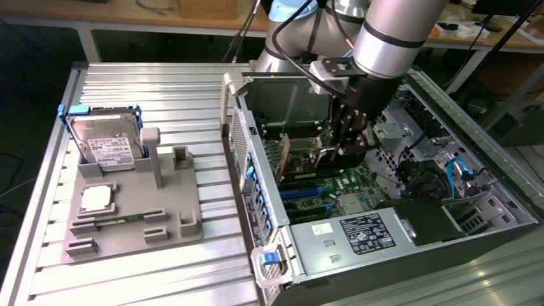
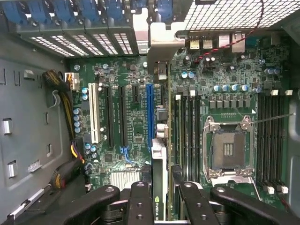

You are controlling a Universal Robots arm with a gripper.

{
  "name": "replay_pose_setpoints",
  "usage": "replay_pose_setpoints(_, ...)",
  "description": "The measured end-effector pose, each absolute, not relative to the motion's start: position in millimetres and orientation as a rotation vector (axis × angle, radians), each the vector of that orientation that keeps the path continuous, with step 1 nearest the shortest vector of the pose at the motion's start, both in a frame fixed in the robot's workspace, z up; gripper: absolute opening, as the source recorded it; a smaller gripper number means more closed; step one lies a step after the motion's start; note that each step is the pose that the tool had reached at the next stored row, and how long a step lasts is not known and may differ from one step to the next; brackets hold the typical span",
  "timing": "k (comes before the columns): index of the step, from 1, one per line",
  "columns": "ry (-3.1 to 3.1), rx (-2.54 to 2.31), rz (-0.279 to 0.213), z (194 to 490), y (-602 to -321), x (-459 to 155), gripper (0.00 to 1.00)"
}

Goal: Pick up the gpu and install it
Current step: 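Insert the gpu into the slot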

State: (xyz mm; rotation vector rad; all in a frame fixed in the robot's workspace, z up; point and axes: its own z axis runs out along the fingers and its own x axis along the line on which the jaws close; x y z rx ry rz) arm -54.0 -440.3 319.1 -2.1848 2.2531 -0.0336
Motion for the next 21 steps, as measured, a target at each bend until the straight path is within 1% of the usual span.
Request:
replay_pose_setpoints(9, 2.244, -2.175, -0.053, 312, -445, -63, 0.27)
replay_pose_setpoints(17, 2.242, -2.174, -0.056, 305, -449, -70, 0.27)
replay_pose_setpoints(21, 2.242, -2.174, -0.056, 298, -450, -72, 0.27)
